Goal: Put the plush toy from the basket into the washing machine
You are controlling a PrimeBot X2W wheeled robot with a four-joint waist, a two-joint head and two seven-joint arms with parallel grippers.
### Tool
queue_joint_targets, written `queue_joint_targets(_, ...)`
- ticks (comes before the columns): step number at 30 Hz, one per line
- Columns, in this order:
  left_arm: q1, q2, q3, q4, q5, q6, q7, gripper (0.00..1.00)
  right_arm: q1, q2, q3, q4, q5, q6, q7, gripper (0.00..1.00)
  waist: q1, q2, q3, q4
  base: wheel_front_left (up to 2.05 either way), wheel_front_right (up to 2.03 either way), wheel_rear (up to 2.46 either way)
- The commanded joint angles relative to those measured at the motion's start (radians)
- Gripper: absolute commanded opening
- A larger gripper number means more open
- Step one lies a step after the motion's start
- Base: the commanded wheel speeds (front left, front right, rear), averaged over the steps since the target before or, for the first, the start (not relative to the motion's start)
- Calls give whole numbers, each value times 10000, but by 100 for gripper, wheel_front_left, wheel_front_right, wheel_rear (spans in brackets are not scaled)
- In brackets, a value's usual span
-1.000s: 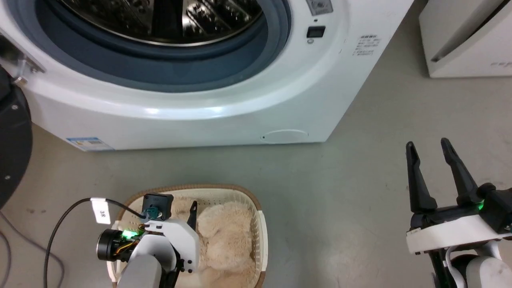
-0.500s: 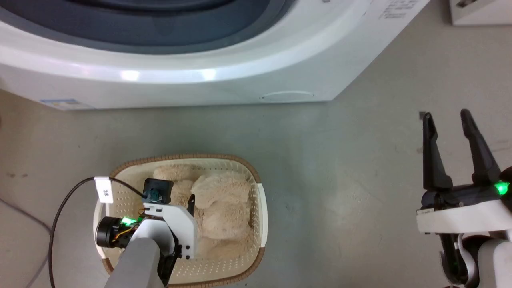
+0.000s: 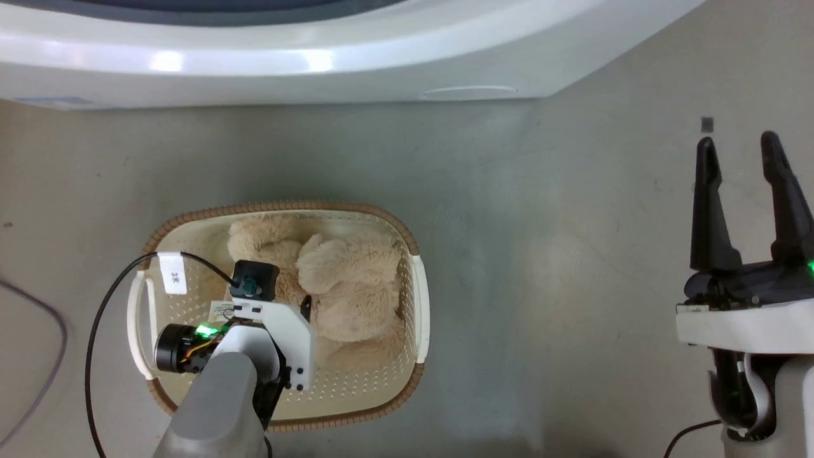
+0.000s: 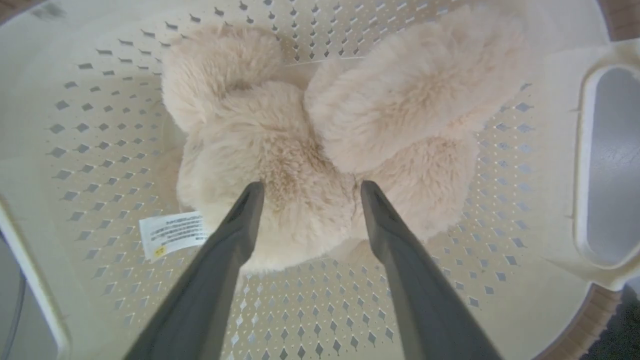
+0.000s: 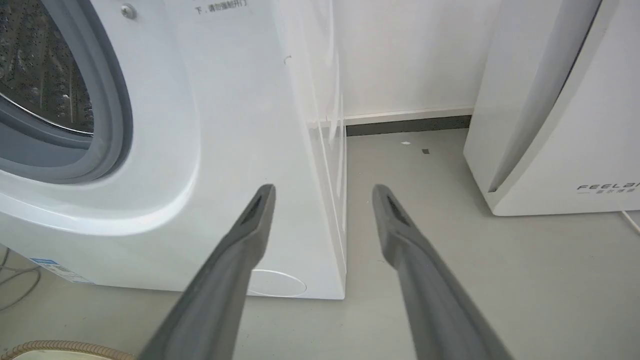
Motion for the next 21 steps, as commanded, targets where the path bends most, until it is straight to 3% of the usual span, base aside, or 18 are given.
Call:
queue_joint_targets(1, -352, 72, -93, 323, -112, 43, 30, 100, -282, -2, -45, -117, 87, -5, -144, 100, -2, 0, 292, -5, 0, 0, 0)
queue_joint_targets(21, -1853, 212, -790, 2378, -582, 43, 103, 100, -1012, -2, -64, -377, 532, -6, -560, 100, -2, 0, 1873, -122, 0, 0, 0)
